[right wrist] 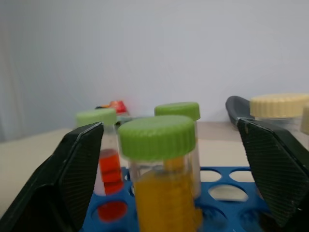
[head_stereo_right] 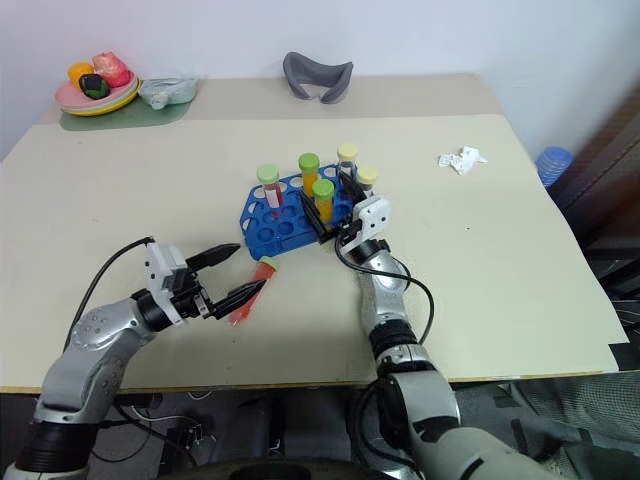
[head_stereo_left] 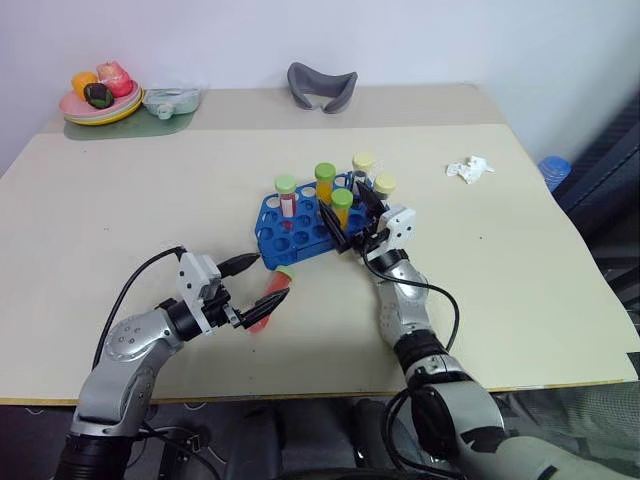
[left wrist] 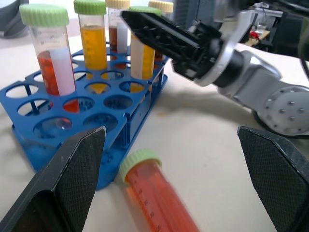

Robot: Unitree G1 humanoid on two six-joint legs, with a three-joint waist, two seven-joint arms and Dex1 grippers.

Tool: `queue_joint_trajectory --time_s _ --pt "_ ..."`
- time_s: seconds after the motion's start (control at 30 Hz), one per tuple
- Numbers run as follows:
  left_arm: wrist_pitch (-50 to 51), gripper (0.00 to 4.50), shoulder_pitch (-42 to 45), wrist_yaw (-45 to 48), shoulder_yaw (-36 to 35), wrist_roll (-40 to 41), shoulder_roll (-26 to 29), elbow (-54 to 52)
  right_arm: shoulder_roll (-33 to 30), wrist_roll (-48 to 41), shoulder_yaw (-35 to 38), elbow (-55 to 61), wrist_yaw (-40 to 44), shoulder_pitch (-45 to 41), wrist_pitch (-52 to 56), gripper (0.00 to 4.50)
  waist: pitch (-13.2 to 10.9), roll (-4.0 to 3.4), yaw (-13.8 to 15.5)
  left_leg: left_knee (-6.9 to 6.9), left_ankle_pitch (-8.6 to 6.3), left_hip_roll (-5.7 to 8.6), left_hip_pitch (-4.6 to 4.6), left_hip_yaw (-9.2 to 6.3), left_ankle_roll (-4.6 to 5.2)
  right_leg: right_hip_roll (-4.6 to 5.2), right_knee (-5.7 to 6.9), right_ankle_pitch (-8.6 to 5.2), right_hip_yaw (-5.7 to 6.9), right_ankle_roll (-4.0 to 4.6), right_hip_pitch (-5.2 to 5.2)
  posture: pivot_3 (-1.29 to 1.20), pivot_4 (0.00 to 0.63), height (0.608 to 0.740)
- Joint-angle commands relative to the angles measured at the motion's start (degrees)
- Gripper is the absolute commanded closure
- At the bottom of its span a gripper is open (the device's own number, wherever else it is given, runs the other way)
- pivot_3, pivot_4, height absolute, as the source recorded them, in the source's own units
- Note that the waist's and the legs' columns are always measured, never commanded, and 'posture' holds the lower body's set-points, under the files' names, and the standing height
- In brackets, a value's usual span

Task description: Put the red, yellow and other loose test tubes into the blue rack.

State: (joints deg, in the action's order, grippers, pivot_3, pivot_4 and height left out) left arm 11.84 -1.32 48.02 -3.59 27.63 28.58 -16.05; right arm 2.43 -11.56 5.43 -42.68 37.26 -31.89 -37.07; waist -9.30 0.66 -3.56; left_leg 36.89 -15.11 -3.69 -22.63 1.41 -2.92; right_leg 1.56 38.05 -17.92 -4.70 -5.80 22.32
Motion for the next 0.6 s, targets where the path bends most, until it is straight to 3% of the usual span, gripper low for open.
queue_joint_trajectory --time_s 0.03,0.5,0.6 --pt "-1.52 0.00 1.27 0.67 -0.04 -0.14 -0.17 -0.03 -1.96 1.58 -2.25 8.50 -1.83 4.13 6.36 0.03 0.00 0.00 0.01 0.00 0.00 0.00 0.00 0.01 0.00 -0.01 0.00 0.00 -0.01 0.00 0.00 0.00 0.150 0.740" --pt "-2.76 0.00 4.03 2.87 1.04 -0.78 -0.92 3.88 -11.15 3.16 -6.13 33.74 -5.78 16.78 28.34 0.03 -0.01 0.01 -0.15 -0.01 -0.01 0.01 -0.04 0.03 0.01 -0.07 -0.02 -0.01 -0.07 0.00 0.08 0.00 0.150 0.740" --pt "-3.38 0.00 4.14 3.78 1.11 -0.83 -0.97 5.04 -16.62 -1.64 -5.86 45.56 -3.18 21.18 42.85 0.03 -0.02 0.01 0.11 -0.01 -0.01 0.02 -0.09 0.02 0.01 -0.08 -0.03 -0.01 -0.06 0.00 0.11 0.00 0.150 0.740"
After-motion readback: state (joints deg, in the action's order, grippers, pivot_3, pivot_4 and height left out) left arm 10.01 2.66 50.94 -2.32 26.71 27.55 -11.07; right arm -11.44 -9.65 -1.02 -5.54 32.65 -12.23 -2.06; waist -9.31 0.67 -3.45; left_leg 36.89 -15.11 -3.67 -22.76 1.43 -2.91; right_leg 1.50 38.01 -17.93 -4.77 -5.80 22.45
